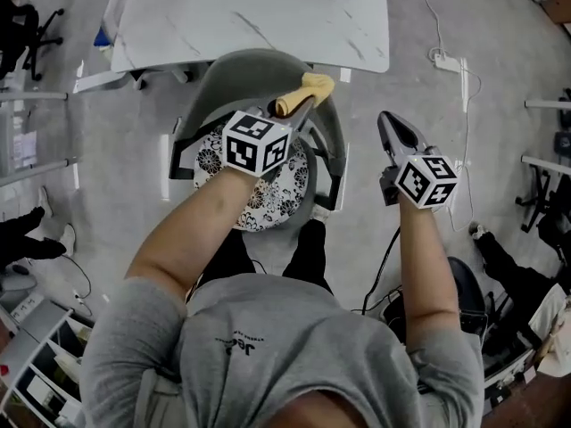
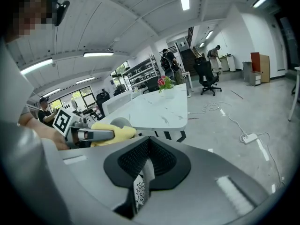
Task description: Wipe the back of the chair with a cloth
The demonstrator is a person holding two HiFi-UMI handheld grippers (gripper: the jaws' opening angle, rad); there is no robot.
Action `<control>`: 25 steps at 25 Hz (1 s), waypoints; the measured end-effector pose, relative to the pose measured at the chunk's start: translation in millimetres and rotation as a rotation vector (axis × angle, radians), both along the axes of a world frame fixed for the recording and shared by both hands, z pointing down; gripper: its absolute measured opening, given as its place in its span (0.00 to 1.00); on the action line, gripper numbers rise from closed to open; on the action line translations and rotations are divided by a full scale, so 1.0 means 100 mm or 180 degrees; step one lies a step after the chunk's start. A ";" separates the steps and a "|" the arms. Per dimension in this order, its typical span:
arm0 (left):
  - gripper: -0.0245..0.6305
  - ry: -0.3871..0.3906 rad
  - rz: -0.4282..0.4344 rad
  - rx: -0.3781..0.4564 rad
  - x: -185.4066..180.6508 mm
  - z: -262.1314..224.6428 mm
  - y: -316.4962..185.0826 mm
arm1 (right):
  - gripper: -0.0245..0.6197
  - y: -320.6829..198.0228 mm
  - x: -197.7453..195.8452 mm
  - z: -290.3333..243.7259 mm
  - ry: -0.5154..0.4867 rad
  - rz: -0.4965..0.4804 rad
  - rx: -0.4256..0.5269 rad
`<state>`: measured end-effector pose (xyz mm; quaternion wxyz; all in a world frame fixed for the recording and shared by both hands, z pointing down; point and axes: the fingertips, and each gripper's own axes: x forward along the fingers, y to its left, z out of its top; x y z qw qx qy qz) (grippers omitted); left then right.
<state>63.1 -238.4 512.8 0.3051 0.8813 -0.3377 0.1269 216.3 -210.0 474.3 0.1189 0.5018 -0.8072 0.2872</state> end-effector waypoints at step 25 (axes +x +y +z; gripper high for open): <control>0.20 -0.1394 -0.1412 -0.0640 -2.47 0.90 -0.48 | 0.04 -0.20 -0.57 0.15 -0.0034 -0.0024 -0.0185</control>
